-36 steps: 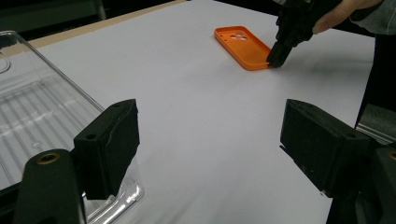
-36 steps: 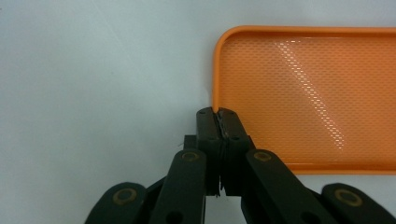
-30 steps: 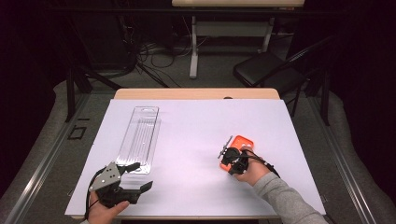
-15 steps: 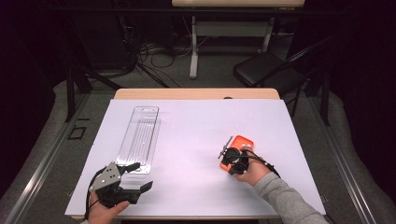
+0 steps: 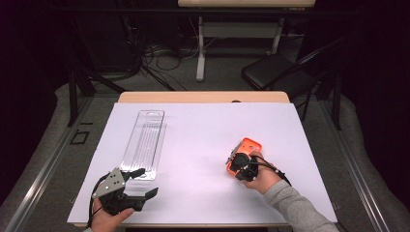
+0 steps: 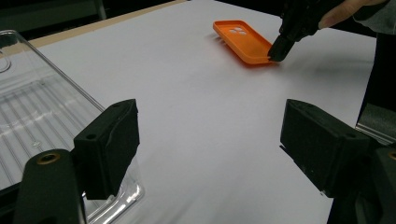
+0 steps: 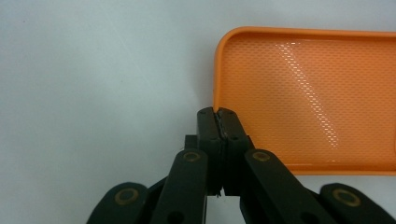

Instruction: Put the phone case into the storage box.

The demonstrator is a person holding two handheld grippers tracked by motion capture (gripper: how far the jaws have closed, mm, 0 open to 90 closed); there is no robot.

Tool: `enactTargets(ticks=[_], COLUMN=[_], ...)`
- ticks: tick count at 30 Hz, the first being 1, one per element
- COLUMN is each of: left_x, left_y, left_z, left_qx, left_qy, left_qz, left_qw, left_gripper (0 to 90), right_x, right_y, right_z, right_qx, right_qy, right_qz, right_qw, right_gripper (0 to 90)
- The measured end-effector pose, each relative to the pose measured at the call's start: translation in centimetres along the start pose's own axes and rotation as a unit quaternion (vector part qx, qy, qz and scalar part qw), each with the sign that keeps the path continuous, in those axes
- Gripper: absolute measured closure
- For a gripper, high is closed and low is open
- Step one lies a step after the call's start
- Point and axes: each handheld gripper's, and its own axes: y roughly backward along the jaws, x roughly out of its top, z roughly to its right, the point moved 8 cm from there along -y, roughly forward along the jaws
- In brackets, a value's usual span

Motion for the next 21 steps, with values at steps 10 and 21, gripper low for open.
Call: enactTargets(ticks=[10, 21], left_x=[0.0, 0.1], left_y=[0.0, -0.2], left_z=[0.0, -0.2], left_qx=[0.000, -0.001], left_qy=[0.000, 0.013], left_qz=[0.000, 0.004], left_qw=[1.0000, 0.9999], left_gripper=[19.7, 19.7], right_x=[0.6, 1.6], right_y=[0.9, 2.1], right_z=[-0.4, -1.6], right_qx=[-0.036, -0.063], right_qy=[0.024, 0.064], right_qz=[0.034, 0.089], right_qw=[0.9985, 0.9920], right_gripper=[89.7, 89.6])
